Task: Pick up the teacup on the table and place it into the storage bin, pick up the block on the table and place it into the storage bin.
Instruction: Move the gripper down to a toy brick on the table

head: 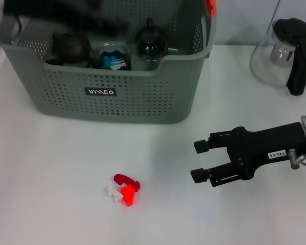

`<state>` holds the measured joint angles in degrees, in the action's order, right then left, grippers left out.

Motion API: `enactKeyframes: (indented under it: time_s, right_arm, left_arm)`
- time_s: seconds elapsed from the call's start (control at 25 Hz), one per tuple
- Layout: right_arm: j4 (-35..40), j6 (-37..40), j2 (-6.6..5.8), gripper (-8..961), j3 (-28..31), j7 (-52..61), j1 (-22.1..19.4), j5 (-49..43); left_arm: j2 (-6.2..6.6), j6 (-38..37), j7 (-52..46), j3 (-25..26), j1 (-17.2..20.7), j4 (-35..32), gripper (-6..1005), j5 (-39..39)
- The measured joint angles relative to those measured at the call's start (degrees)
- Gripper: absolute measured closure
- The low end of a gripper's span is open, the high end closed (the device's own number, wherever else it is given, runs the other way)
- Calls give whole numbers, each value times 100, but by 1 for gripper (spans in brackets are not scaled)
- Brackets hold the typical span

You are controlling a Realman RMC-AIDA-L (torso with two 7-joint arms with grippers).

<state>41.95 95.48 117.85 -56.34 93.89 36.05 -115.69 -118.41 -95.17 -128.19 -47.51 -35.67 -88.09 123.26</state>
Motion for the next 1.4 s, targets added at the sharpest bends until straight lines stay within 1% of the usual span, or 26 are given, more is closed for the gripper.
enactKeyframes:
  time_s: [0.04, 0.08, 0.12, 0.16, 0.2, 0.24, 0.32, 0.4, 0.52, 0.6, 0.76, 0.84, 1.08, 1.2, 1.4]
  right_arm:
    - [-9, -16, -3, 89, 1, -1, -1, 1]
    - [-14, -31, -4, 89, 1, -1, -1, 1]
    - [-17, -39, -5, 89, 1, -1, -2, 2]
    - [-18, -41, -5, 89, 0, -1, -1, 3]
    - [-20, -42, -5, 89, 1, -1, -2, 3]
    - [-20, -46, -3, 89, 1, 0, -2, 5]
    - [-20, -49, 2, 89, 16, 1, -2, 9]
    - [-20, -52, 9, 88, 50, 0, -1, 5]
    - [-20, -55, 10, 88, 67, -2, -2, -8]
    - [-20, -57, 8, 88, 67, -2, -1, -14]
    - [-16, -51, 0, 88, 70, -2, 13, -18]
    - [-6, -36, -5, 89, 68, -2, 14, -19]
    - [-15, -9, -51, 89, 24, -2, 20, -28]
    - [-7, 15, -81, 88, 19, -2, 2, -33]
    - [-19, 21, -120, 88, 18, -2, 30, -34]
  left_arm:
    - [-148, -314, 90, -59, 166, -352, 123, -1]
    - [-243, -540, 161, -109, 272, -596, 101, 8]
    - [-377, -799, 235, -194, 447, -889, 78, 35]
    - [-446, -941, 259, -258, 550, -1045, 78, 45]
    - [-528, -1142, 269, -379, 732, -1236, 78, 67]
    - [-555, -1233, 269, -506, 865, -1303, 78, 78]
    - [-561, -1314, 267, -796, 1128, -1316, 78, 82]
    - [-561, -1326, 315, -1045, 1361, -1189, 78, 85]
    - [-557, -1344, 549, -1271, 1582, -871, 78, 112]
    - [-555, -1348, 824, -1337, 1640, -553, 78, 130]
    - [-543, -1331, 1275, -1345, 1603, 15, 78, 195]
    - [-542, -1310, 1403, -1345, 1569, 155, 78, 274]
    - [-553, -1291, 1693, -1387, 1474, 413, 78, 438]
    - [-535, -1254, 1728, -1379, 1394, 594, 78, 515]
    - [-550, -1238, 1656, -1377, 1177, 769, 78, 1003]
